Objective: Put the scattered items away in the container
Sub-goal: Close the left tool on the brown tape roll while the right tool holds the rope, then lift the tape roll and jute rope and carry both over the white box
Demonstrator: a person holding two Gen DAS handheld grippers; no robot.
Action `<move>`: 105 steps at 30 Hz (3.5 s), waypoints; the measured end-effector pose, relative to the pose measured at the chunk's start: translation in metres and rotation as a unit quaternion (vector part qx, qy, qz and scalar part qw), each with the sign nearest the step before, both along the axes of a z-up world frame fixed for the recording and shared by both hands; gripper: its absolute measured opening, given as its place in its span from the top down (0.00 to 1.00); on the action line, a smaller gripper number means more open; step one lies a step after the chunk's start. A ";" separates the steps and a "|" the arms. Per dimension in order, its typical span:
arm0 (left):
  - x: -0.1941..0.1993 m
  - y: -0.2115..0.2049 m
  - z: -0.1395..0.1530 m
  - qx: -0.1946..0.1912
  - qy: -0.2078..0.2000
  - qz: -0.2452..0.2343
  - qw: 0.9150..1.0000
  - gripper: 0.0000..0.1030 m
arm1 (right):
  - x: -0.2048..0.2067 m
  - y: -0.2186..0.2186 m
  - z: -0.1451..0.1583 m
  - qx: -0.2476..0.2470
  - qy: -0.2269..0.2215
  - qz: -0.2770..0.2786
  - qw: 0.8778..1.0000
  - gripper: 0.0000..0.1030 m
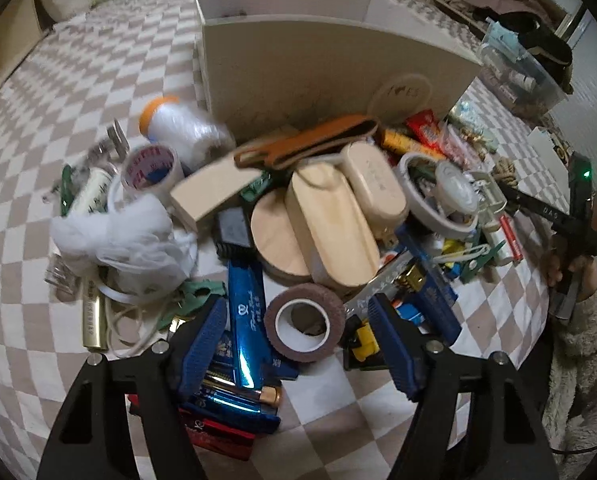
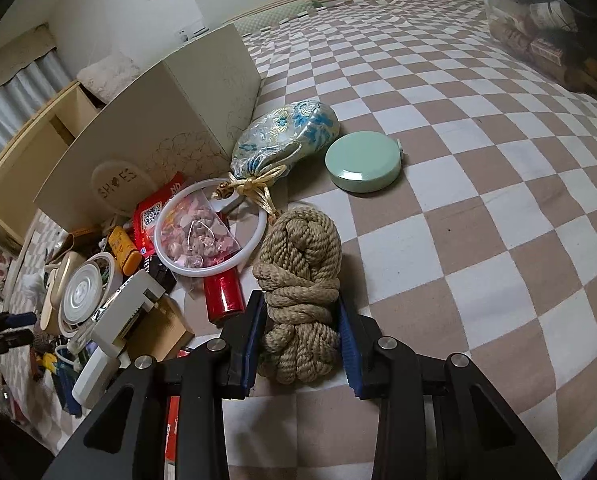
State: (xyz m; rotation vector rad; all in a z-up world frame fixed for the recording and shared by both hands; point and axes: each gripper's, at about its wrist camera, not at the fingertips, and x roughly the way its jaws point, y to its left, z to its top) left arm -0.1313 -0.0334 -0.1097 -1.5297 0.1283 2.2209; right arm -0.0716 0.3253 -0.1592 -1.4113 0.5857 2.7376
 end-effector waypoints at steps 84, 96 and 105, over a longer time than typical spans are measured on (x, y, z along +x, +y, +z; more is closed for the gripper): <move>0.025 0.077 0.039 0.031 -0.027 -0.020 0.999 0.57 | 0.027 -0.114 0.070 -0.052 0.036 0.133 0.989 0.66; -0.035 0.078 0.109 0.033 0.052 0.000 0.998 0.57 | -0.017 -0.113 0.128 -0.038 0.099 0.150 0.983 0.66; -0.076 0.092 0.163 0.041 0.120 0.002 0.992 0.57 | -0.060 -0.107 0.169 -0.020 0.129 0.150 0.980 0.66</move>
